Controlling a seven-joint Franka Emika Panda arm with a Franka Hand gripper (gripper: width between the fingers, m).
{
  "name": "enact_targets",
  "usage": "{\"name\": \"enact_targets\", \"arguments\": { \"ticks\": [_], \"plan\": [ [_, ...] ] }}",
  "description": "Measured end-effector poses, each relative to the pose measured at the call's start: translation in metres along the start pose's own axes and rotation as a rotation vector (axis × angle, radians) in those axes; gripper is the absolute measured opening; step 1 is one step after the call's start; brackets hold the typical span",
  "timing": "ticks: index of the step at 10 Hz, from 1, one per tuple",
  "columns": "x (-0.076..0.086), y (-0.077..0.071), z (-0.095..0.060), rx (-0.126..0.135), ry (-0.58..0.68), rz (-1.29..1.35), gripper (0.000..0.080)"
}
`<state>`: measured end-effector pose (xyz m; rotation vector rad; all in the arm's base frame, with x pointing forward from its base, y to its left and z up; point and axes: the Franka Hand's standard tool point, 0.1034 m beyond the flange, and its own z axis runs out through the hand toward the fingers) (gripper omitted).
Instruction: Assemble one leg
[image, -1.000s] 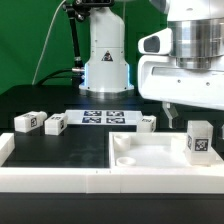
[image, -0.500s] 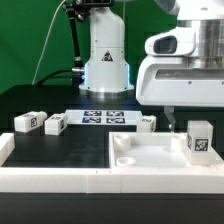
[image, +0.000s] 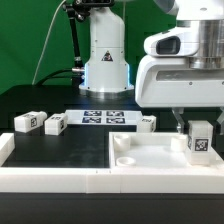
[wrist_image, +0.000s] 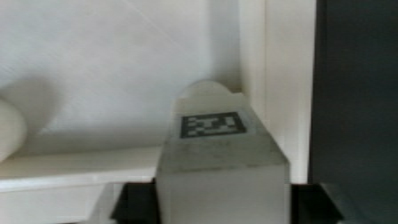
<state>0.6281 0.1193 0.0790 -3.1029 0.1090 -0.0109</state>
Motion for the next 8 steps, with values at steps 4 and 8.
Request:
{"name": "enact_targets", "arguments": {
  "ticks": [4,8],
  "plan": [
    [0.0005,0.0012,0.0006,0.011,-0.001,0.335,0.0291],
    [0.0005,0.0031,0.0015,0.019,-0.005,0.820,0.0292]
  ]
}}
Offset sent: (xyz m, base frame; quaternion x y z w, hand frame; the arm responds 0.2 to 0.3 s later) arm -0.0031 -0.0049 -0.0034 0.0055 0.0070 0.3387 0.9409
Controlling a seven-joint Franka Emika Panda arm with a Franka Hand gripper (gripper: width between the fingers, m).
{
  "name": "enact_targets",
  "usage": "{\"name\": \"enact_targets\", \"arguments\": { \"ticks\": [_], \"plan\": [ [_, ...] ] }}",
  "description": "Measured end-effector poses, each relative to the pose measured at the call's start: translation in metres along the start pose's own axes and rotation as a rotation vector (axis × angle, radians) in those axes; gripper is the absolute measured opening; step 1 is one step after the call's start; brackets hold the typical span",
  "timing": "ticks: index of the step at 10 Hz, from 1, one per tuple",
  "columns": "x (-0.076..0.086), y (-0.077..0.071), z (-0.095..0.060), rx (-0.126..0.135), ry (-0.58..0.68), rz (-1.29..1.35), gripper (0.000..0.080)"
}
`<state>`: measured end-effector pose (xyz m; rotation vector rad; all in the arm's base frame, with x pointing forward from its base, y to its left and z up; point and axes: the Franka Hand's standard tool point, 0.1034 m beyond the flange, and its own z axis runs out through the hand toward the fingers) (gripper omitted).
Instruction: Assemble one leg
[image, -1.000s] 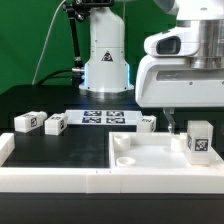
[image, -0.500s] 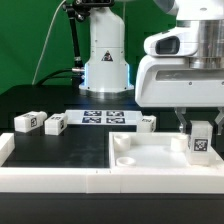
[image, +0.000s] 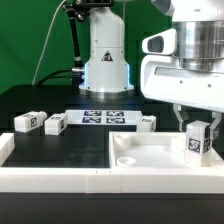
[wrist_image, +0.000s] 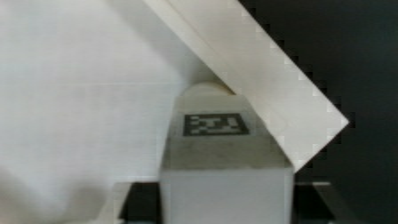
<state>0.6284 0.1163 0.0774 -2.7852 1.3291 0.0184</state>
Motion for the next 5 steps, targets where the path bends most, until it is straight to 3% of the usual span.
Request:
{"name": "enact_targets", "arguments": {
  "ticks": [5],
  "plan": [
    [-0.0015,0.0014,0.0000,0.012,0.011,0.569,0.0292]
  ]
}}
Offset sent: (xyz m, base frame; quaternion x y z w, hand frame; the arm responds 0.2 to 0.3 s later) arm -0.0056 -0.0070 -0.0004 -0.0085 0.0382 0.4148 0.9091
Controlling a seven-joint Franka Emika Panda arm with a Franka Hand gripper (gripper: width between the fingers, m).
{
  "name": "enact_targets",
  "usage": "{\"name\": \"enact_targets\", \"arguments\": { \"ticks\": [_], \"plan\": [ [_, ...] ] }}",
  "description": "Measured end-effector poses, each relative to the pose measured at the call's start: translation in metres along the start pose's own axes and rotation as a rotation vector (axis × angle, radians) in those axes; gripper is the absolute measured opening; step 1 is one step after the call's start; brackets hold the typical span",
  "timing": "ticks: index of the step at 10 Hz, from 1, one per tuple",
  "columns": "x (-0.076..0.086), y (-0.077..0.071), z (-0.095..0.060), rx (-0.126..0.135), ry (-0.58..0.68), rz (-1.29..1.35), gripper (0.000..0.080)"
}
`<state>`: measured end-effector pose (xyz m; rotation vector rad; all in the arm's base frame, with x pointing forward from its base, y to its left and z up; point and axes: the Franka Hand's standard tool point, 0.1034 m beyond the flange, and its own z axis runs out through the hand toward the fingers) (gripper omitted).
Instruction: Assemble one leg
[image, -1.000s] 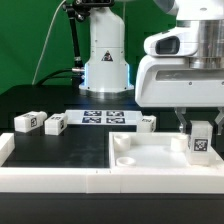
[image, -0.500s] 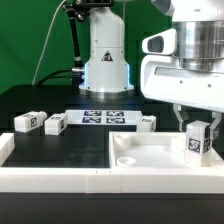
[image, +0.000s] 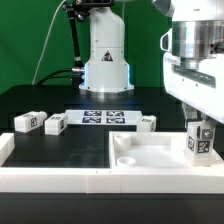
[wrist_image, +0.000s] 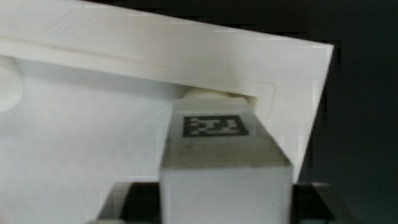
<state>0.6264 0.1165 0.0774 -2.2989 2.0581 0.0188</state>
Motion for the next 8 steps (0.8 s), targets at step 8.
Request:
{"name": "enact_targets", "arguments": {
  "ticks": [8],
  "plan": [
    [0.0005,-0.0006,-0.0003,0.001,-0.038,0.140,0.0578]
  ]
}}
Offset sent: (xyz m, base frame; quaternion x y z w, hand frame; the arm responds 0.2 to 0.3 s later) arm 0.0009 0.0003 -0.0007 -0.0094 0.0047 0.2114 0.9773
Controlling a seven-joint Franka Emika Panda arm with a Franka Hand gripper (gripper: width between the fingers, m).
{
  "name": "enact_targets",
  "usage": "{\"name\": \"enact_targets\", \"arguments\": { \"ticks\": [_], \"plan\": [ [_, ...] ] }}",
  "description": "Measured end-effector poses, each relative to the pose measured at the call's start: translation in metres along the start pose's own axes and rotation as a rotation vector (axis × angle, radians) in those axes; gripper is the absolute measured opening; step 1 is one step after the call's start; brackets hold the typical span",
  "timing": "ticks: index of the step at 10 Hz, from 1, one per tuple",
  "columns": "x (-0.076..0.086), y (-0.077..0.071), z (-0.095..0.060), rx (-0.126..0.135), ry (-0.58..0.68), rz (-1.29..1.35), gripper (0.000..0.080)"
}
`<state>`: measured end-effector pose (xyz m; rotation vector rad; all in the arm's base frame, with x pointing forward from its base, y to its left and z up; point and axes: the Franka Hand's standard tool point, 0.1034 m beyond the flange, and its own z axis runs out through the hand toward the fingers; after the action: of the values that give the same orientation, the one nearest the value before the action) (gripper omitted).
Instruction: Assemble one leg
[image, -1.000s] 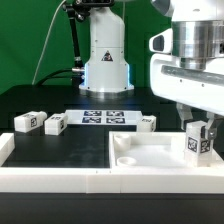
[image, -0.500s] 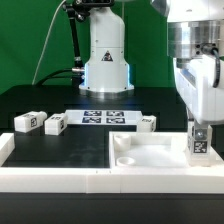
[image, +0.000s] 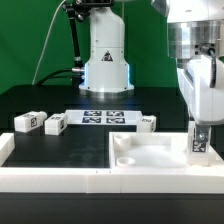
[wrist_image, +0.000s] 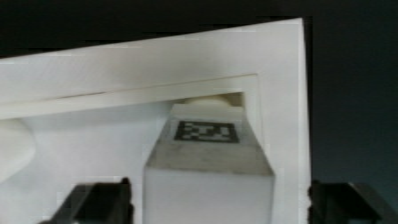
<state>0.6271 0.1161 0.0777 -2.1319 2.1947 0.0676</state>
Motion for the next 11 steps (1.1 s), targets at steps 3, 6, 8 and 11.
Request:
{"name": "enact_targets", "arguments": {
  "ticks": [3,6,8,11],
  "plan": [
    [-0.0062,0.0014,0.0002,-0.007,0.013,-0.363,0.0645],
    [-0.0068,0.0015,0.0006,-0.017,0.033,-0.718,0.0649],
    [-0.0046,0.0004,-0.0001,-0.022,0.038,-0.940,0.0649],
    [-0.0047,0.0001,0.0000,-0.031,0.047,-1.229,0.0649]
  ]
}}
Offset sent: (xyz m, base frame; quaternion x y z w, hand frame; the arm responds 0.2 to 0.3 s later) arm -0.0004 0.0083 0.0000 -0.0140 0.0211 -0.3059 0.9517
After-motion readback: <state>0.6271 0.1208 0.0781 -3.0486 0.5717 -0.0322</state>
